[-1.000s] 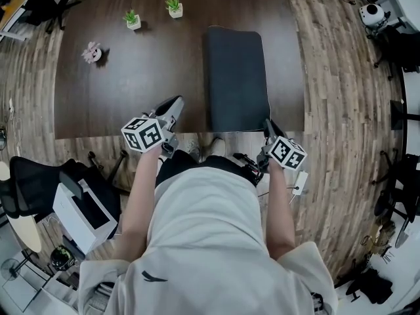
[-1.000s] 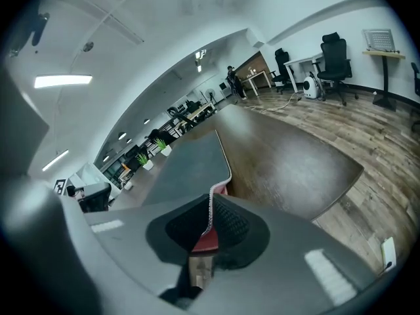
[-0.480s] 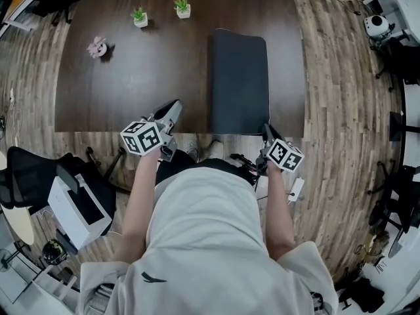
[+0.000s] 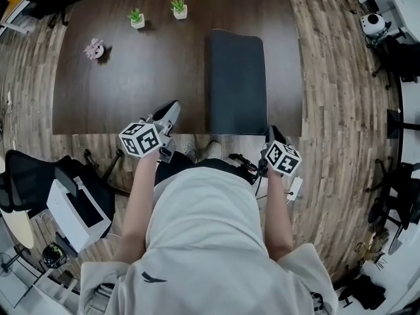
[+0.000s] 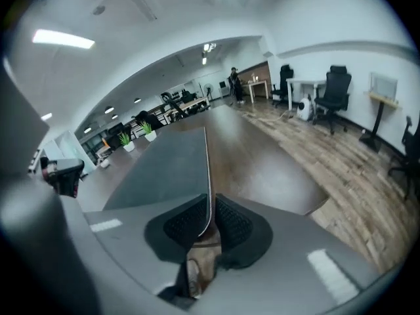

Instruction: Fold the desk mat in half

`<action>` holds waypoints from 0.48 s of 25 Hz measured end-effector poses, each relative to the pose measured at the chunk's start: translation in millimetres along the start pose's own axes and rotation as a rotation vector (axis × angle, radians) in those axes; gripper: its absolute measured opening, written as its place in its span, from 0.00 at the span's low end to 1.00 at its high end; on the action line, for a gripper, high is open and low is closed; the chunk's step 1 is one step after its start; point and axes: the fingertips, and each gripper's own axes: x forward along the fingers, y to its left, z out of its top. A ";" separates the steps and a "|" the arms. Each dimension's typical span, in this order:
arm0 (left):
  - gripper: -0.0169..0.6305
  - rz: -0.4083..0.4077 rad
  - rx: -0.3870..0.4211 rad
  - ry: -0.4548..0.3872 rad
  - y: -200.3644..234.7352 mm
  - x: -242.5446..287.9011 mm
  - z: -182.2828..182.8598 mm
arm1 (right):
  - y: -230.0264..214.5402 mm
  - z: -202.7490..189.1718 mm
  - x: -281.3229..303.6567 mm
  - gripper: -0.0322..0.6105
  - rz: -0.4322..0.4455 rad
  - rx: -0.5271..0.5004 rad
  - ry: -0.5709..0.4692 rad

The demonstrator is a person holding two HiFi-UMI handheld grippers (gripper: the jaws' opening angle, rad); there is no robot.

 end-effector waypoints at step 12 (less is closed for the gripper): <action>0.03 0.051 0.261 -0.107 -18.1 -40.4 52.1 | 55.3 131.1 -68.3 0.06 -0.012 -0.297 -0.378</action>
